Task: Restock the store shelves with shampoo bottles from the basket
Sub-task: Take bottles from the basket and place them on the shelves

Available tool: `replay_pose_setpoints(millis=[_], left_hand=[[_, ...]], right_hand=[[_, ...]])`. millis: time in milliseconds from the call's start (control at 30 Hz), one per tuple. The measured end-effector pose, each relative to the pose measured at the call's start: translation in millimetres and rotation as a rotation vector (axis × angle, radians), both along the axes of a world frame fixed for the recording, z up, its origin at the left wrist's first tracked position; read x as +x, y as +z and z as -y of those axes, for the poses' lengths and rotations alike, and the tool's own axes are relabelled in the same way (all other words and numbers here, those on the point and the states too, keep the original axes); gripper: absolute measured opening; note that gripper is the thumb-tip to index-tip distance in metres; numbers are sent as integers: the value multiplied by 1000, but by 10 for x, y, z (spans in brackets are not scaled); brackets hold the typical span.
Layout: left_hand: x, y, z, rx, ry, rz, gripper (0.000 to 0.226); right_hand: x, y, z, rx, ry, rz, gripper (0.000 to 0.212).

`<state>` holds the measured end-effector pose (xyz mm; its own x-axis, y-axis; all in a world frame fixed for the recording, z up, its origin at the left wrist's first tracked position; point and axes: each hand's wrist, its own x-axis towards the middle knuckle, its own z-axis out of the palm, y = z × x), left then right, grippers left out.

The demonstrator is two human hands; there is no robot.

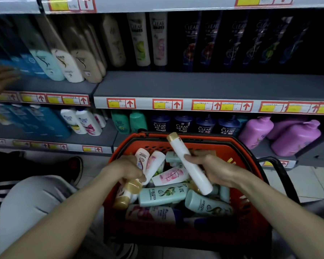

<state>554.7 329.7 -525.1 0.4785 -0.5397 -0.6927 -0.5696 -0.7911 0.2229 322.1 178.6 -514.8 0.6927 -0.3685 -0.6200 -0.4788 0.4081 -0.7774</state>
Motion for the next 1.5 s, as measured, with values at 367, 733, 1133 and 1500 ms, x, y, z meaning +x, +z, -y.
replay_pose_setpoints(millis=[367,733,1133,1500], left_hand=[[271,553,-73,-488,66,213,24],[-210,580,256,-968,441,-890,39],[-884,1371,828,-1104,452,-856,22],[-1730,2813,1799,-1067,16,-885,42]], right_hand=[[-8,69,39,-263,-88,126,42],[-46,305,109,117,-112,439,40],[-551,1251,393,-223,-243,555,36],[-1423,2412,1105,-474,-426,588,34]])
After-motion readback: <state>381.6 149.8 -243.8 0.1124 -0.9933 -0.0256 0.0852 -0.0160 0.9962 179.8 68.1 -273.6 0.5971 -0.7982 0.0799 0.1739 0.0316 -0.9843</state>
